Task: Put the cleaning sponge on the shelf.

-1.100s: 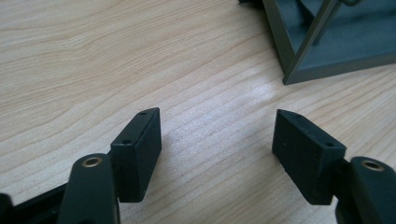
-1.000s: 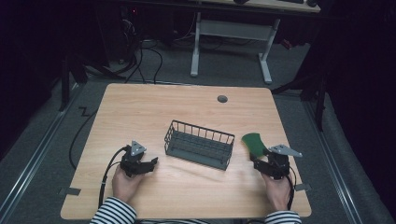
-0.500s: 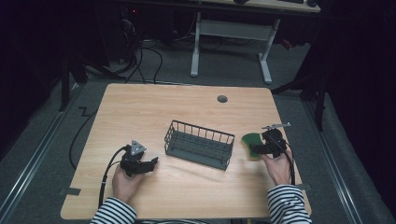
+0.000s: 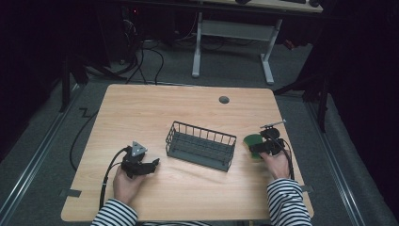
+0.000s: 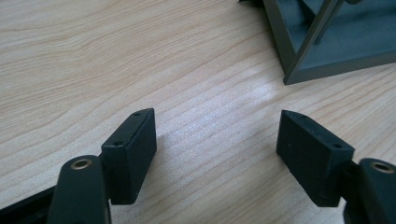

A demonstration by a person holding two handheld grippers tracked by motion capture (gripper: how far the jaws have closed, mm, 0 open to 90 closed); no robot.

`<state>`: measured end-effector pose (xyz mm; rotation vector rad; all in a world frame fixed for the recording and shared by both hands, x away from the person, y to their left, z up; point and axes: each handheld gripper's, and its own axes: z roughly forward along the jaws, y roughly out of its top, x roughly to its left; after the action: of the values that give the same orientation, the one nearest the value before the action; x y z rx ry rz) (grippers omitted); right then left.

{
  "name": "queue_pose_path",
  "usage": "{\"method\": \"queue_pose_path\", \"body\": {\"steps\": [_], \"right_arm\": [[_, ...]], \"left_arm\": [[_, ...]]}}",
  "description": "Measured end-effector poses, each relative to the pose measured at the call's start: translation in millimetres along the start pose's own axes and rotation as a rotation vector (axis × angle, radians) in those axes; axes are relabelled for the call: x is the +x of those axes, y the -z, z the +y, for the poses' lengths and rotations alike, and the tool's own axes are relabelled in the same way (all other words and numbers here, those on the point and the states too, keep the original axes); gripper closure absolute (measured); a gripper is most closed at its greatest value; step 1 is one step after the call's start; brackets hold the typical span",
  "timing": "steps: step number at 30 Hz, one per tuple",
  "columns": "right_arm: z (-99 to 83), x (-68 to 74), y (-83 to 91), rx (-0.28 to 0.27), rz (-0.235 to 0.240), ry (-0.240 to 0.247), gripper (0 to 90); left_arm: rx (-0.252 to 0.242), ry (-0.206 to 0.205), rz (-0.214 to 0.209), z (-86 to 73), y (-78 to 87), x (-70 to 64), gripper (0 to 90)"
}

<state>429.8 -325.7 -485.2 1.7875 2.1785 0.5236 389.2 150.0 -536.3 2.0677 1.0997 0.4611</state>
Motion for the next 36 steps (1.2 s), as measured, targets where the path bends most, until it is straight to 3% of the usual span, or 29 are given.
{"method": "queue_pose_path", "body": {"steps": [5, 16, 22, 29, 36], "right_arm": [[1.0, 3.1, -5.1, 0.017, -0.006, 0.024, 23.9], [0.9, -0.9, -9.2, 0.025, -0.007, -0.005, 28.9], [-1.2, -3.7, 1.4, -0.013, 0.005, -0.026, 29.2], [-4.8, -1.9, 26.4, -0.083, 0.042, 0.007, 29.1], [4.1, -0.5, 35.4, -0.13, 0.078, 0.002, 29.2]], "left_arm": [[0.0, 0.001, 0.001, 0.1, -0.1, 0.2, 29.8], [0.004, -0.005, 0.004, 0.4, -0.2, -0.4, 29.6], [0.005, -0.009, 0.009, 0.3, -0.2, -1.0, 29.0], [0.005, -0.01, 0.006, 0.2, -0.2, -1.5, 28.4], [0.001, -0.001, 0.014, 0.1, 0.3, -0.9, 32.0]]}}
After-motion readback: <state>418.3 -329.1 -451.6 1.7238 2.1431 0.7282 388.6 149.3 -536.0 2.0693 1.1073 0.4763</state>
